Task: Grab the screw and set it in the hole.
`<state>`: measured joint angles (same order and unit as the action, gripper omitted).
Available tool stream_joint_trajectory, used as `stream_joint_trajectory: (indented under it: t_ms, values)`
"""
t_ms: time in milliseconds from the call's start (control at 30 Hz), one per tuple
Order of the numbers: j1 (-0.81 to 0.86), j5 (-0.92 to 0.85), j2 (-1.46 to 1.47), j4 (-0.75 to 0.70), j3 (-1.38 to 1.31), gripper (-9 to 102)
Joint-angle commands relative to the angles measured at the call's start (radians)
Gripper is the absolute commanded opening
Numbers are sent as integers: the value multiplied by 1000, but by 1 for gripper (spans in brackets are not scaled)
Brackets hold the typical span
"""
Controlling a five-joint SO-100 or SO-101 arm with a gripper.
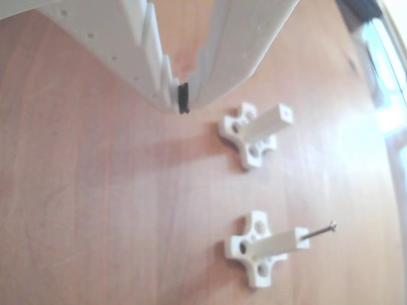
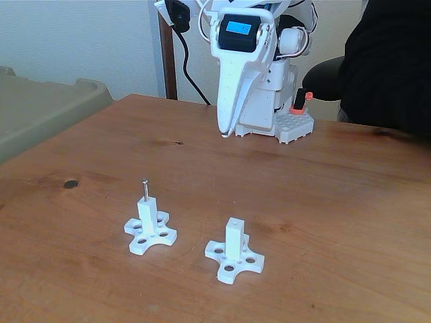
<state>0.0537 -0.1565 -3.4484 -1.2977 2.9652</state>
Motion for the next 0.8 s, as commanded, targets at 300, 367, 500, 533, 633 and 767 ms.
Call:
stream_joint_trajectory:
  t_ms: [300,367,500,533,633,767]
  values:
    - [12,-9,245,12,-222,-4]
    - [9,-5,287,14,-272,-4]
    - [3,11,390,18,-368,-4]
    - [2,14,416,20,-390,-4]
    - [0,29,532,35,-469,-4]
    - [5,41,660,49,-555,-4]
